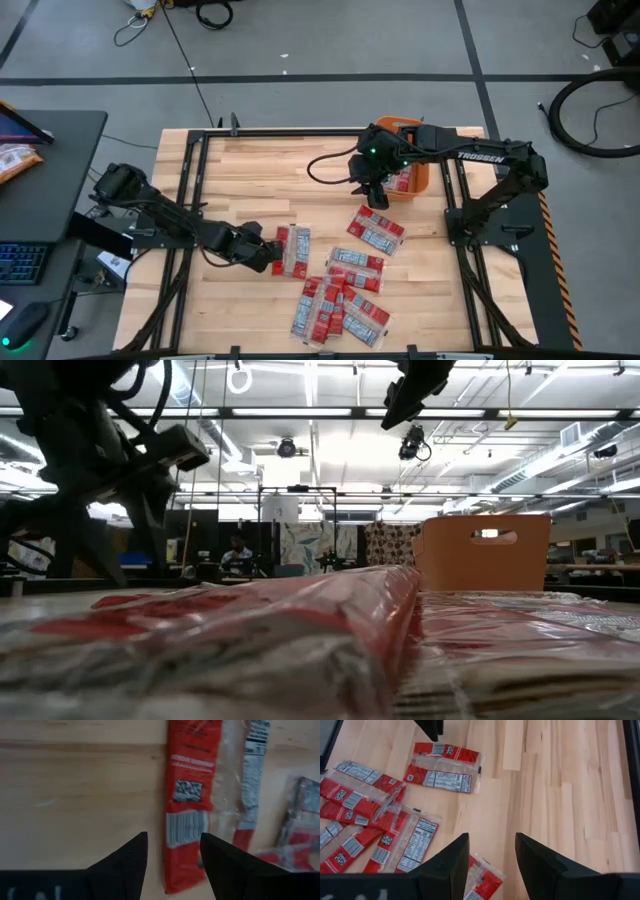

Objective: Sort popcorn bags into baskets
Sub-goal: Put the red popcorn bag into the orange bin

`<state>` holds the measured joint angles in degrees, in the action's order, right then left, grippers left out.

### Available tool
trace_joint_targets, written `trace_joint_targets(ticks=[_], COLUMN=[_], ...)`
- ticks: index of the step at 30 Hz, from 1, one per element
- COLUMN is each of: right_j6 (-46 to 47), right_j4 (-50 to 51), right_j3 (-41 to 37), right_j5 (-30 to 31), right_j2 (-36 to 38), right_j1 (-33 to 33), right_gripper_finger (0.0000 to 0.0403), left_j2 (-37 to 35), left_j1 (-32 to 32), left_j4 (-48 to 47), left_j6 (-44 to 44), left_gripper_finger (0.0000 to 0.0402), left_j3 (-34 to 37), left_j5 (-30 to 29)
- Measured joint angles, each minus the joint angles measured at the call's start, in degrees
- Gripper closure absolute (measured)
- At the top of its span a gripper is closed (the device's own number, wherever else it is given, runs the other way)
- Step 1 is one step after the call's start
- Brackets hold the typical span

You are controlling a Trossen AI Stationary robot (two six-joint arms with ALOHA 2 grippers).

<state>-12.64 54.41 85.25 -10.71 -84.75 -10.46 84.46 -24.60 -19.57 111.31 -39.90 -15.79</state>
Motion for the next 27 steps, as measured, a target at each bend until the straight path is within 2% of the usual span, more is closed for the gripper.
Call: trace_joint_targets(ticks=[9, 14, 27], right_j6=[0.02, 0.02, -0.3], right_j4=[-0.42, -0.39, -0.37], right_j3=[0.0, 0.0, 0.0], right_j5=[-1.07, -1.06, -1.03], right_j2=[0.0, 0.0, 0.0], right_j1=[-0.02, -0.04, -0.17], right_gripper_finger=[0.0239, 0.0239, 0.0239], left_j2=[6.75, 8.56, 8.9], left_j1=[0.73, 0.76, 0.59], left_j4=[10.31, 11.45, 11.06], left_j6=[0.54, 0.8, 0.49], left_gripper_finger=[0.0214, 0.0217, 0.0314], left_j3=[-0.04, -0.13, -0.04], left_j5=[-0.09, -0.1, -0.98])
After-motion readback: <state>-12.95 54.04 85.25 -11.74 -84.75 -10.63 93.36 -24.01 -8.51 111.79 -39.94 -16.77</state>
